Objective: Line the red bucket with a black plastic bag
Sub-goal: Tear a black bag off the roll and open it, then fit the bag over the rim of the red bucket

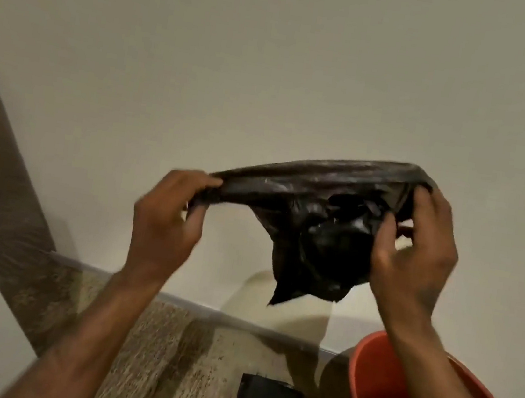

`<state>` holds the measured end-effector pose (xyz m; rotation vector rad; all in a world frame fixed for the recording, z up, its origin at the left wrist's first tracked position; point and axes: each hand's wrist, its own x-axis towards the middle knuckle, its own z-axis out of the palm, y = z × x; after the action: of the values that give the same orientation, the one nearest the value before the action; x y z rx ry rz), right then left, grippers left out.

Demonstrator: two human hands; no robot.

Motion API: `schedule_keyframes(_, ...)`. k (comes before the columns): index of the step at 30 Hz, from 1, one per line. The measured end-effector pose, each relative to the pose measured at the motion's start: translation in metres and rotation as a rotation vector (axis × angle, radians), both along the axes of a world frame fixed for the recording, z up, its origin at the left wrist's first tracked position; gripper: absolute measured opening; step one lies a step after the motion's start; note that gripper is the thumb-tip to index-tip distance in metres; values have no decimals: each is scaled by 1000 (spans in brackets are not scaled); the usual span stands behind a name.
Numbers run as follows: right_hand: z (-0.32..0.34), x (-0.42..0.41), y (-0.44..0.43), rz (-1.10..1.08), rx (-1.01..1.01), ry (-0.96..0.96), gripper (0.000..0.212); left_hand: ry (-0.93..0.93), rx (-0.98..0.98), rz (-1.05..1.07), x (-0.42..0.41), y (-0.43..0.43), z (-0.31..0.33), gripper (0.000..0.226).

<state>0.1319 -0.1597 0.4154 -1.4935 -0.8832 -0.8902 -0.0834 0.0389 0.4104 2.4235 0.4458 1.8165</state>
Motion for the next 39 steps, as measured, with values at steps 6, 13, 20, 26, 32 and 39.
schedule_keyframes(6, -151, -14, -14, 207, -1161, 551, 39, 622, -253, 75, -12, -11, -152, 49)
schedule_keyframes(13, -111, 25, -18, 130, -1048, 419, 37, 720, -471, 176, -14, 14, -156, 44)
schedule_keyframes(20, -48, 47, -1, -12, -1005, 155, 46, 476, -395, 312, 21, 15, -101, 48)
schedule_keyframes(26, -8, 47, -19, 13, -844, 163, 48, 18, -916, 99, 56, -1, -47, 43)
schedule_keyframes(32, 50, 70, -72, -137, -824, 322, 63, 216, -953, -356, 78, -30, -1, 32)
schedule_keyframes(39, 89, 101, -164, -141, -751, 563, 66, 525, -738, -580, 114, -67, 34, 61)
